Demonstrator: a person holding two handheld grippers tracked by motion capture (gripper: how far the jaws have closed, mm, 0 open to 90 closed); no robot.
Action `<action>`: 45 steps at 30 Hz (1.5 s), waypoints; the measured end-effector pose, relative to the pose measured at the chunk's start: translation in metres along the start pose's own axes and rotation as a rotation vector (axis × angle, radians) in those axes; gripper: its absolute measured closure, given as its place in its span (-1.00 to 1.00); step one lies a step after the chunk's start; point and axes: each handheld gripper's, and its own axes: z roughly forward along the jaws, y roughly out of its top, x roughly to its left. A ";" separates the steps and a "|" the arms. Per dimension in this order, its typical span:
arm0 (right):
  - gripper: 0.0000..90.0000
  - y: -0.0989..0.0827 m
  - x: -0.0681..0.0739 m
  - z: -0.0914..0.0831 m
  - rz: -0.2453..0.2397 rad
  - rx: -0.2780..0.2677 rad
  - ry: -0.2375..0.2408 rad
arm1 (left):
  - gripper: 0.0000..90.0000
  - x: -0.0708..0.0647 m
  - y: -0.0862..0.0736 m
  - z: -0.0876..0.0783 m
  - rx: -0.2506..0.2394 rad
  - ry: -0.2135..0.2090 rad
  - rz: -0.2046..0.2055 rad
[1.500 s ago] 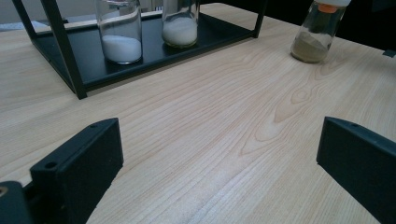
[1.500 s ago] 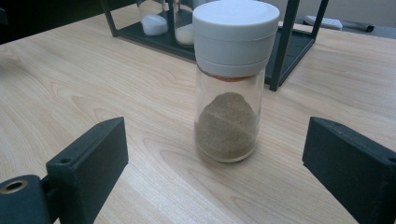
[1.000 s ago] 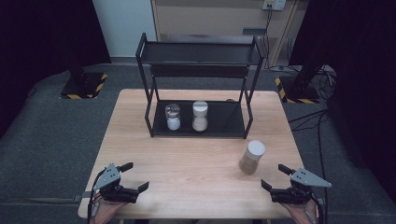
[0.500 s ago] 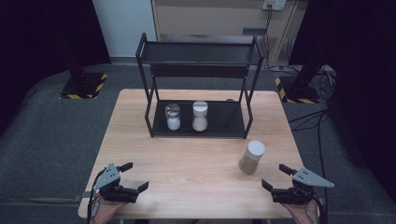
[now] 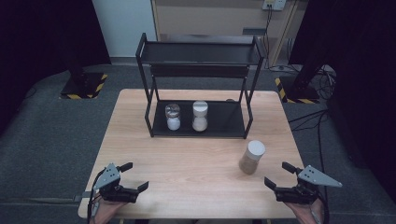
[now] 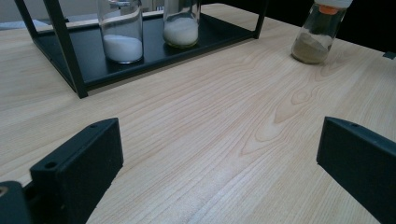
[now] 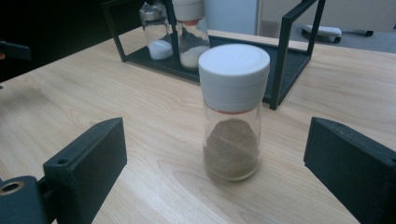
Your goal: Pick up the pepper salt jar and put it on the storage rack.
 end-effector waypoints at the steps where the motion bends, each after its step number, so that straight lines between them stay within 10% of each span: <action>1: -0.87 0.002 0.000 0.000 -0.001 0.001 0.001 | -1.00 0.000 0.000 0.000 0.000 0.000 0.000; 45: -0.79 0.047 -0.020 0.084 -0.006 0.109 0.027 | -1.00 0.000 0.000 0.000 -0.001 0.000 -0.002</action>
